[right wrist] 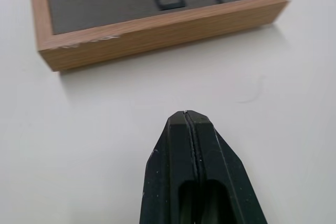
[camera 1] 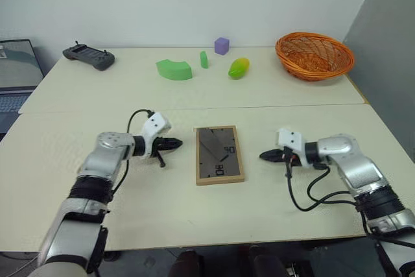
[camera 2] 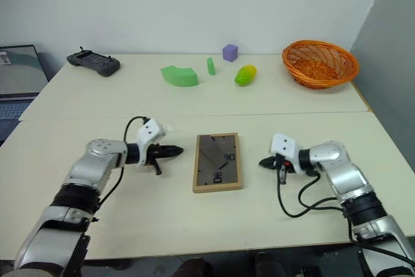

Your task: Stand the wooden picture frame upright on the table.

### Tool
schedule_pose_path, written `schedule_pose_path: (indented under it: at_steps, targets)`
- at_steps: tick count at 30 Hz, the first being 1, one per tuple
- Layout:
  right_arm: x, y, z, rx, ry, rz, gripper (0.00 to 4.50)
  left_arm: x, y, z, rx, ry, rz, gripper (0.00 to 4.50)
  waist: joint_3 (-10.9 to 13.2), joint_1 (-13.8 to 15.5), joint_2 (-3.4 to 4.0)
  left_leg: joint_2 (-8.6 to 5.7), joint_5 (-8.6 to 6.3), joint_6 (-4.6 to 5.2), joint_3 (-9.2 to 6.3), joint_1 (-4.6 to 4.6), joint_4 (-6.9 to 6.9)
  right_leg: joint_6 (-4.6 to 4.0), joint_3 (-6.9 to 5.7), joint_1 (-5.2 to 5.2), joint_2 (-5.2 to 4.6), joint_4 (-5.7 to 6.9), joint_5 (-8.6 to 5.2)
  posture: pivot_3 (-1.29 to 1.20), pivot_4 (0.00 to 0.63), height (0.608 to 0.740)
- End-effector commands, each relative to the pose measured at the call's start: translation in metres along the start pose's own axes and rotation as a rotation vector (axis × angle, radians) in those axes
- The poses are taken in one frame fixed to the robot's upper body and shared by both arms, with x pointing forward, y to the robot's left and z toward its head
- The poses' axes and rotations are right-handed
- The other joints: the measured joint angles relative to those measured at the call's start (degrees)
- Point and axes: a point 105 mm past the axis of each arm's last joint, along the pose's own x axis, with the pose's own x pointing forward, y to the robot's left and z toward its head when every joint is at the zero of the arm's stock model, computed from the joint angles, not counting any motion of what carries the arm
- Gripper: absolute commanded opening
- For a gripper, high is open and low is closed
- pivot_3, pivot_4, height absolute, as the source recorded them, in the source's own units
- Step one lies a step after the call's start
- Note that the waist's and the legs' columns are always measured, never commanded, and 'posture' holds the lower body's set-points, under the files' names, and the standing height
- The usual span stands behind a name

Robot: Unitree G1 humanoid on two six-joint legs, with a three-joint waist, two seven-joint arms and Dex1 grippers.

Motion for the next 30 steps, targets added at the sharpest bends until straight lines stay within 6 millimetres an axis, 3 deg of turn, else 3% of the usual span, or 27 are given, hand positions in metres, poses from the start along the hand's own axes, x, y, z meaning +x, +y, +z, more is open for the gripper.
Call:
schedule_pose_path:
  at_steps: [1, 4, 6, 12, 17, 24, 30]
  targets:
    - [-0.001, -0.013, 0.018, -0.095, -0.069, -0.021, 0.00, -0.028, -0.026, 0.007, -0.171, 0.017, -0.183, 1.00, 0.01, -0.08, -0.01, 0.01, 0.00, 0.00, 0.00, -0.01, 0.01, -0.01, -0.02, -0.01, 0.00, 0.01, -0.01, 0.00, 0.150, 0.740]
    - [0.005, -0.015, 0.019, -0.115, -0.079, -0.015, 0.00, -0.043, -0.042, 0.015, -0.372, 0.023, -0.309, 1.64, 0.01, -0.05, -0.01, 0.01, -0.01, 0.01, 0.01, -0.02, 0.00, 0.00, -0.03, 0.01, 0.01, 0.02, -0.01, 0.00, 0.150, 0.740]
    - [0.009, -0.015, 0.019, -0.116, -0.085, -0.012, 0.00, -0.044, -0.041, 0.020, -0.485, 0.002, -0.323, 2.01, 0.01, 0.35, -0.01, -0.03, -0.01, 0.02, 0.03, 0.00, 0.01, 0.00, -0.07, 0.04, -0.01, 0.02, -0.01, 0.00, 0.150, 0.740]
    - [0.020, -0.007, 0.015, -0.120, -0.090, 0.004, 0.00, -0.024, -0.040, 0.012, -0.713, -0.029, -0.326, 3.51, 0.01, 0.40, -0.01, -0.07, 0.00, 0.00, 0.03, -0.01, 0.05, 0.01, -0.12, 0.09, -0.07, 0.03, -0.01, 0.00, 0.150, 0.740]
    - [0.026, 0.001, 0.014, -0.114, -0.088, 0.018, 0.00, -0.008, -0.050, -0.003, -0.776, -0.002, -0.349, 4.48, 0.00, 0.07, -0.01, -0.03, 0.12, -0.21, 0.00, 0.01, 0.07, 0.01, -0.01, 0.07, -0.07, 0.02, -0.01, 0.00, 0.150, 0.740]
    - [0.047, 0.016, 0.018, -0.102, -0.108, 0.042, 0.00, 0.018, -0.049, -0.015, -0.846, 0.023, -0.319, 4.48, -0.13, 0.46, 0.15, -0.08, 0.04, -0.07, 0.02, 0.12, 0.05, 0.01, -0.05, 0.16, -0.11, 0.10, -0.01, 0.00, 0.150, 0.740]
    - [0.068, 0.017, 0.029, -0.104, -0.124, 0.032, 0.00, 0.034, -0.064, -0.006, -0.850, 0.007, -0.401, 4.48, -0.30, 0.98, 0.26, -0.16, 0.04, -0.07, 0.03, 0.26, 0.05, 0.01, -0.05, 0.27, -0.19, 0.15, -0.01, 0.00, 0.150, 0.740]
